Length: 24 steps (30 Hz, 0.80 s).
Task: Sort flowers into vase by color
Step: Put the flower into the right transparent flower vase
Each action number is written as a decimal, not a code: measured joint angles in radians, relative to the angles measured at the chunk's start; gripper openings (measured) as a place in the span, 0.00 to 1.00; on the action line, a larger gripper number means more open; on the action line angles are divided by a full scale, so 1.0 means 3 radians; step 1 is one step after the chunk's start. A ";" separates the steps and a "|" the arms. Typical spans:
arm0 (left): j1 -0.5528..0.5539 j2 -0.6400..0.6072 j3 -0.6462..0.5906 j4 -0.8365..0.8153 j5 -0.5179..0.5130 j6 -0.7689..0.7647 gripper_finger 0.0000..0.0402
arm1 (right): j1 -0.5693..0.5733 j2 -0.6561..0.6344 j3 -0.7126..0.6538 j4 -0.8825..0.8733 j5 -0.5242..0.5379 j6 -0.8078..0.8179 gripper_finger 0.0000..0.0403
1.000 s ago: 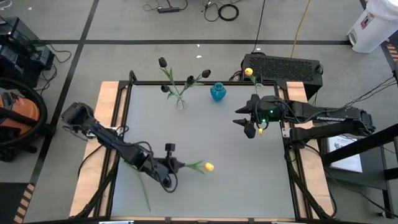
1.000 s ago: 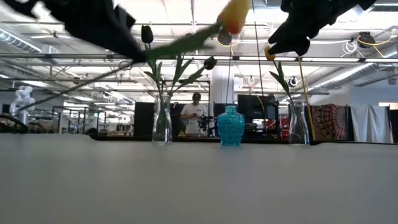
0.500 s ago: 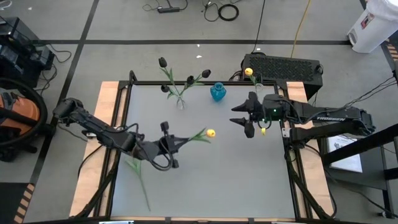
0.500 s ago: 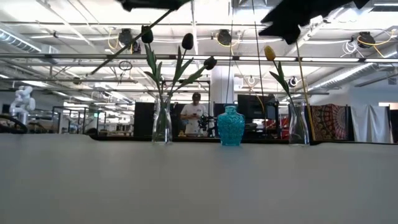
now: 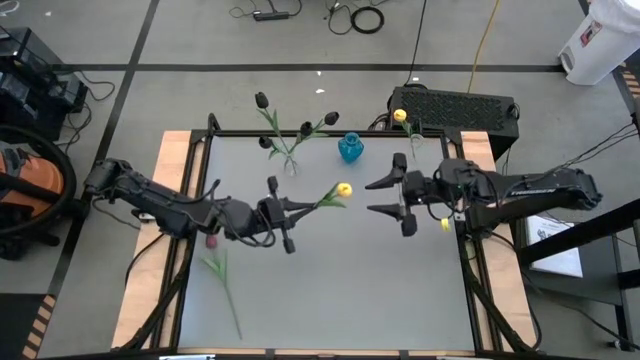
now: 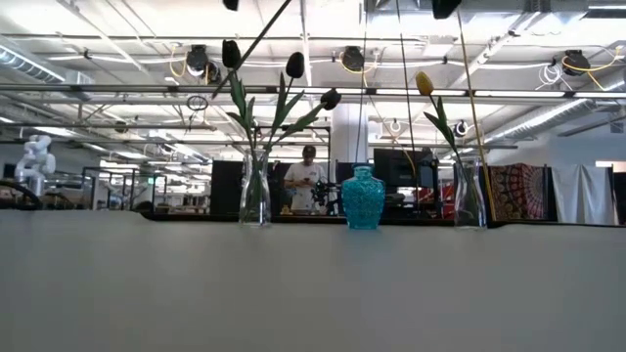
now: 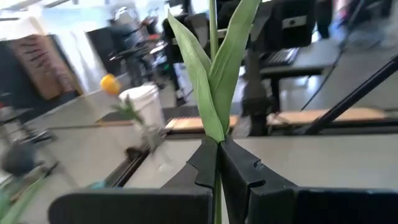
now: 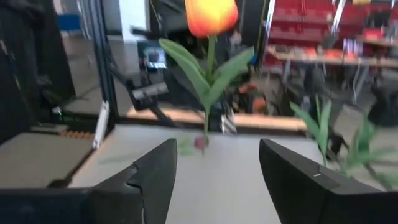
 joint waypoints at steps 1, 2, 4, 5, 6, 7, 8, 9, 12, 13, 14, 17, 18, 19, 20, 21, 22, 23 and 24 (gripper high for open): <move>0.0032 0.0000 0.0000 0.0037 0.0102 0.0000 0.03 | 0.0022 0.0000 0.0000 0.0068 0.0000 -0.0019 0.54; 0.0058 0.0000 0.0000 0.0068 0.0189 0.0001 0.03 | 0.0042 0.0001 0.0000 0.0124 0.0001 -0.0037 0.54; 0.0104 0.0002 0.0000 0.0141 0.0319 0.0002 0.03 | 0.0072 0.0024 0.0001 0.0247 0.0002 -0.0047 0.54; 0.0124 0.0003 0.0000 0.0188 0.0369 0.0000 0.03 | 0.0082 0.0039 0.0001 0.0300 0.0003 -0.0052 0.54; 0.0140 0.0003 0.0000 0.0239 0.0422 0.0002 0.03 | 0.0095 0.0066 0.0001 0.0351 0.0003 -0.0057 0.54; 0.0159 0.0003 0.0000 0.0290 0.0493 0.0001 0.03 | 0.0105 0.0100 0.0001 0.0421 0.0003 -0.0058 0.54; 0.0182 0.0002 0.0000 0.0329 0.0570 -0.0006 0.03 | 0.0111 0.0141 0.0001 0.0480 0.0003 -0.0058 0.54; 0.0206 0.0002 0.0000 0.0366 0.0648 -0.0014 0.03 | 0.0119 0.0185 0.0001 0.0536 0.0003 -0.0058 0.54; 0.0267 0.0003 0.0000 0.0470 0.0908 -0.0039 0.03 | 0.0120 0.0345 0.0001 0.0743 0.0003 -0.0055 0.54; 0.0280 0.0002 0.0000 0.0492 0.0974 -0.0039 0.03 | 0.0120 0.0400 0.0001 0.0820 0.0003 -0.0055 0.54; 0.0291 0.0002 0.0000 0.0512 0.1029 -0.0044 0.03 | 0.0120 0.0454 0.0001 0.0892 0.0003 -0.0057 0.54; 0.0311 0.0002 0.0000 0.0521 0.1079 -0.0045 0.03 | 0.0120 0.0596 0.0001 0.1115 0.0003 -0.0057 0.54; 0.0308 0.0003 0.0000 0.0521 0.1080 -0.0045 0.03 | 0.0120 0.0636 0.0001 0.1186 0.0003 -0.0057 0.54; 0.0308 0.0003 0.0000 0.0520 0.1081 -0.0044 0.03 | 0.0120 0.0668 0.0001 0.1259 0.0003 -0.0057 0.54; 0.0308 0.0002 0.0000 0.0520 0.1083 -0.0045 0.03 | 0.0120 0.0697 0.0001 0.1313 0.0002 -0.0058 0.54; 0.0308 0.0002 0.0000 0.0520 0.1085 -0.0045 0.03 | 0.0120 0.0722 0.0001 0.1353 0.0002 -0.0059 0.54; 0.0308 0.0003 0.0000 0.0520 0.1085 -0.0045 0.03 | 0.0120 0.0744 0.0001 0.1394 0.0002 -0.0063 0.54; 0.0308 0.0002 0.0000 0.0520 0.1086 -0.0045 0.03 | 0.0120 0.0757 0.0001 0.1417 0.0002 -0.0067 0.53; 0.0308 0.0002 0.0000 0.0520 0.1086 -0.0045 0.03 | 0.0120 0.0768 0.0001 0.1424 0.0002 -0.0070 0.52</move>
